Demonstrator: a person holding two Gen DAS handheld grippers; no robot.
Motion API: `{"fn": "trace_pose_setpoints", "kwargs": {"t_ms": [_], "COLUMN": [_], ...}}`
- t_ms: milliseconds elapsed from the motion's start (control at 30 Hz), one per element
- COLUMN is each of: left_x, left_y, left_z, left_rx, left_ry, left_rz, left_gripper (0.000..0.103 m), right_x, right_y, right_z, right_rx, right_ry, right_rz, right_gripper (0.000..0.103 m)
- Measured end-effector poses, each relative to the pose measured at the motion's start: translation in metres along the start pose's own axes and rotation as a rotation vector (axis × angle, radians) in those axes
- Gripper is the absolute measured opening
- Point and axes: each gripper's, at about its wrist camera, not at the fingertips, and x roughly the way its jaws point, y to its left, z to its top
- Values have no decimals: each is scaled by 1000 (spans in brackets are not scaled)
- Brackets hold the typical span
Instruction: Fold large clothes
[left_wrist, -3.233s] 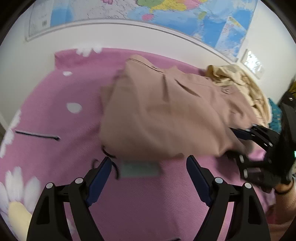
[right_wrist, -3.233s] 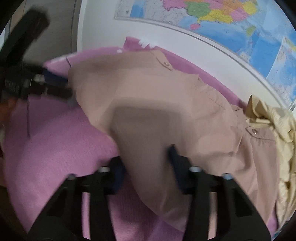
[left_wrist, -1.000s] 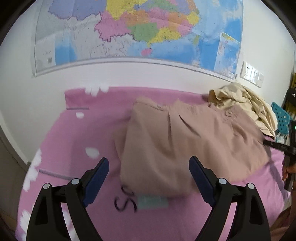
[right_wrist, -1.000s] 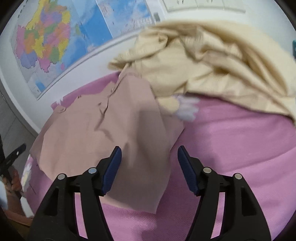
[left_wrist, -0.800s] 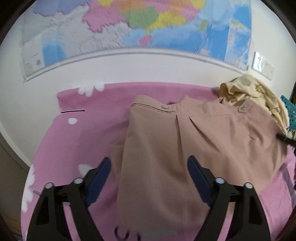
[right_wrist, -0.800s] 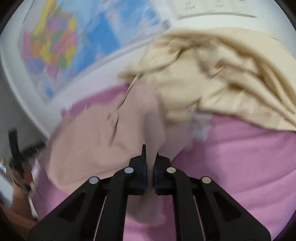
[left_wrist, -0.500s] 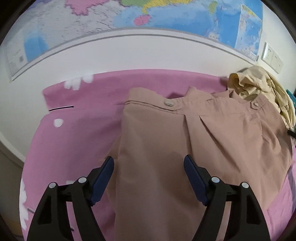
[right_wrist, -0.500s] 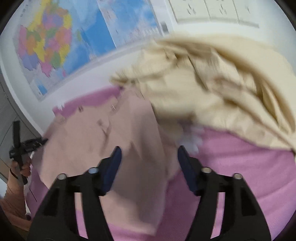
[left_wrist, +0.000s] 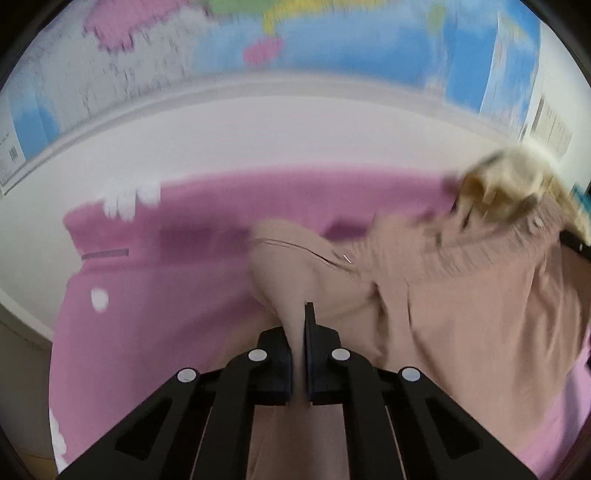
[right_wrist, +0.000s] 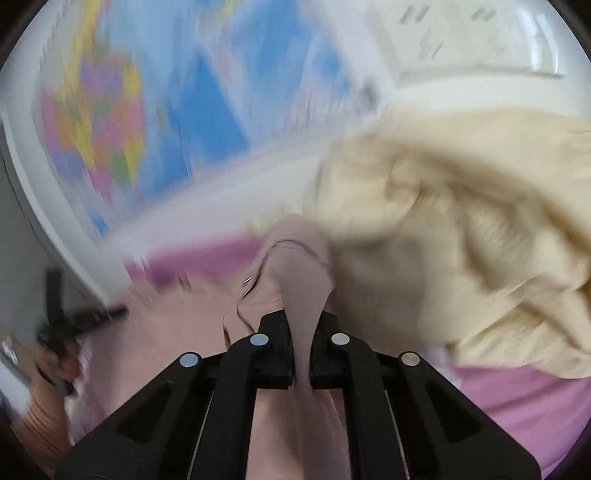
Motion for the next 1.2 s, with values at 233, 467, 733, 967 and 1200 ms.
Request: {"fn": "trace_pose_setpoints", "kwargs": {"t_ms": [233,467,733,967,1200], "left_x": [35,42,-16,9,-42], "left_y": [-12,16,25,33,36], "left_z": [13,1,-36,-63,-74], "left_rx": [40,-26,-15,-39,-111], "left_ry": [45,43,-45,51,-45], "left_rz": [80,122,25,83,57], "left_gripper": [6,45,54,62,67], "right_x": [31,13,-24,41,0], "right_y": [-29,-11,34,30,100], "right_z": [-21,-26,-45,-76,-77], "right_rx": [82,0,-189,-216,-373], "right_ry": [138,113,109,292,199], "right_rz": [-90,-148,-49,-123,18], "right_gripper": [10,53,57,54,68]}}
